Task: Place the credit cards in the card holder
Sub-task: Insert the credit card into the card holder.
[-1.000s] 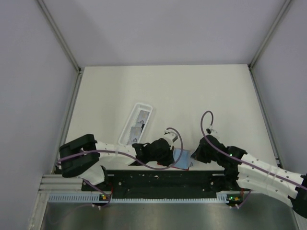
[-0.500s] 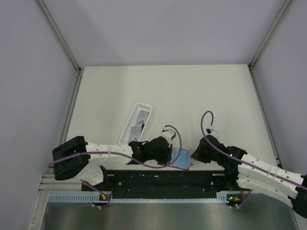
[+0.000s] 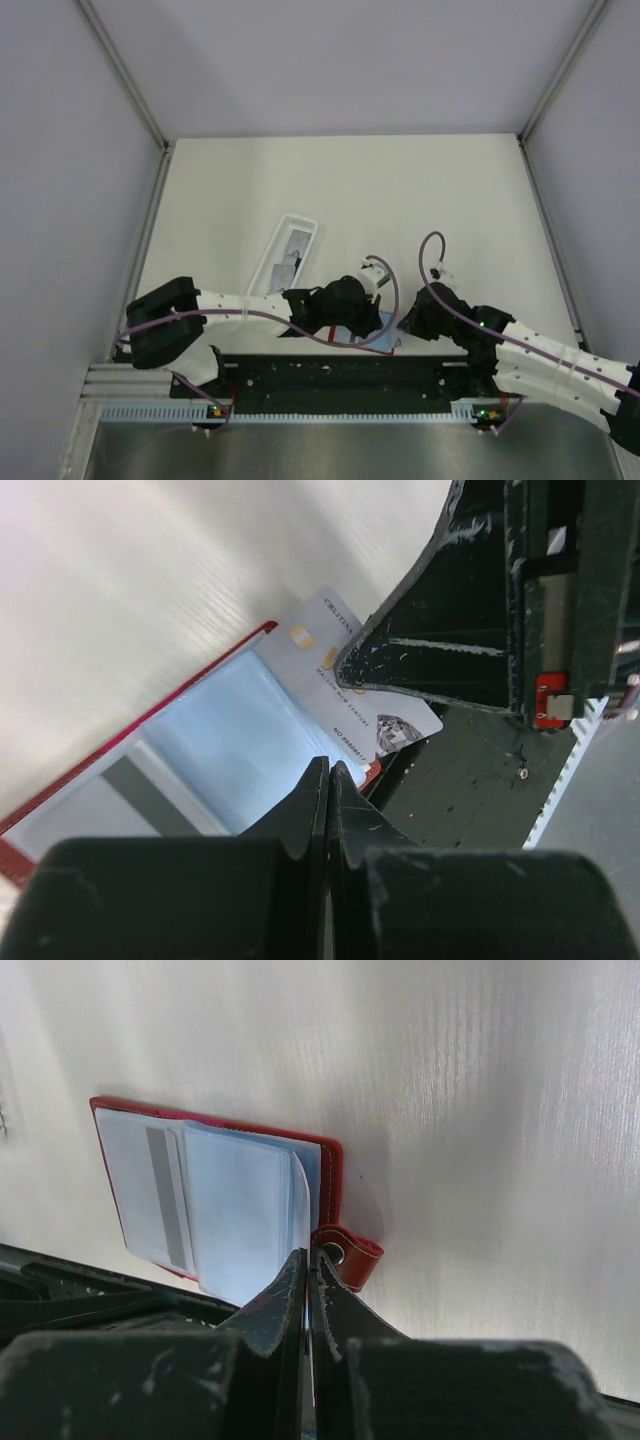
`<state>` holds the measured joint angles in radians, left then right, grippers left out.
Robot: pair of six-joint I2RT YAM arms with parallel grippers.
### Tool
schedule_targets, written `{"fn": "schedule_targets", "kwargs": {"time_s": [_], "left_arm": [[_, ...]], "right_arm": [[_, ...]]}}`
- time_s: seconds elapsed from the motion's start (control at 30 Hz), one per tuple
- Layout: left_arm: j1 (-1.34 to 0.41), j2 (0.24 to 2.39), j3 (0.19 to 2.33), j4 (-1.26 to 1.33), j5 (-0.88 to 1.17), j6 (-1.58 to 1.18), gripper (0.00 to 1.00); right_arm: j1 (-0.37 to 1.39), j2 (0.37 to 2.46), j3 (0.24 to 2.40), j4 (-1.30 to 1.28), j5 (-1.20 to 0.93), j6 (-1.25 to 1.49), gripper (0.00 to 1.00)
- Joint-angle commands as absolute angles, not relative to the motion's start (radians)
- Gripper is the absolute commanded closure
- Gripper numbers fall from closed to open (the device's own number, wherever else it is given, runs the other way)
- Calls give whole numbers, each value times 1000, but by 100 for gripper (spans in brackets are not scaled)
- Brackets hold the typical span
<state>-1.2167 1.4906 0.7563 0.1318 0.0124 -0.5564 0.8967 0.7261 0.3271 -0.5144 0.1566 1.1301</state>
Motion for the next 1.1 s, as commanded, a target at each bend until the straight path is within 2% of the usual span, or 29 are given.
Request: {"fn": "schedule_targets", "kwargs": {"time_s": [0.0,0.47,1.07], "left_arm": [[-1220,1560,787,238,115,-523,100],[-1213,1697,762,157,78,-566,100],[-1129,1562,614,166,14,-591,100]], "right_arm": [[908,719,308,-561,173,1129,100],[907,716,301,-566,176,1135,100],[908,689,290,-597,187,1138,100]]}}
